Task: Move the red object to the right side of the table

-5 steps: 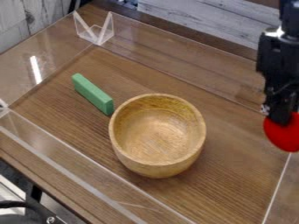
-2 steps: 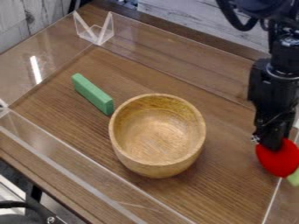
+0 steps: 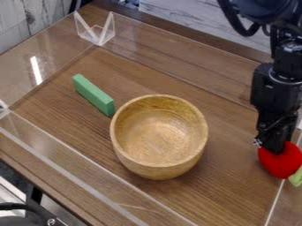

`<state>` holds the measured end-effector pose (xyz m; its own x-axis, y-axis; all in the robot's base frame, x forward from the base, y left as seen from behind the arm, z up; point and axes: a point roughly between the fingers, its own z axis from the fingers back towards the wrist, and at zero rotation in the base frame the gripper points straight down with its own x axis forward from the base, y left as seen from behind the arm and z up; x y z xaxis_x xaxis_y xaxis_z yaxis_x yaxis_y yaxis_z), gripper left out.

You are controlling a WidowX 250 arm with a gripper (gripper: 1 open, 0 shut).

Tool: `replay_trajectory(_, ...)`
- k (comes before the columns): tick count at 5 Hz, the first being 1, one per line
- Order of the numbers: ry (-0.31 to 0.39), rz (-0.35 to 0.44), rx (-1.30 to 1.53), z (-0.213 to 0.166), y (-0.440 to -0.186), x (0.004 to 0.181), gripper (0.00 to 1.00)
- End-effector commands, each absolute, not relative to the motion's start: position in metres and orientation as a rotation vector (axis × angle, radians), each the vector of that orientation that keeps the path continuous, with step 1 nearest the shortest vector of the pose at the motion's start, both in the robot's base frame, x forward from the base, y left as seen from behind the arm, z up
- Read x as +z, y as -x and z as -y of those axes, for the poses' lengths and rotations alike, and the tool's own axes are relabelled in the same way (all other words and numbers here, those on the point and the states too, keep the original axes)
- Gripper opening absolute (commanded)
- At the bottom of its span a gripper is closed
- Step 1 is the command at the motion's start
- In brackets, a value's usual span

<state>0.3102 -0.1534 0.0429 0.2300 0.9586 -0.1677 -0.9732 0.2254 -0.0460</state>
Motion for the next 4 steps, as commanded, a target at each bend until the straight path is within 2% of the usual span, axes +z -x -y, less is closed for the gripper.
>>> replay_trajectory(1, 0.215, -0.073, 1.288, 0.159, -0.323, 0.057, 0.00)
replay_trajectory(3, 0.233, -0.047, 1.269, 0.156, -0.332, 0.073, 0.00)
replay_trajectory(4, 0.237, -0.029, 1.288, 0.154, -0.331, 0.070, 0.00)
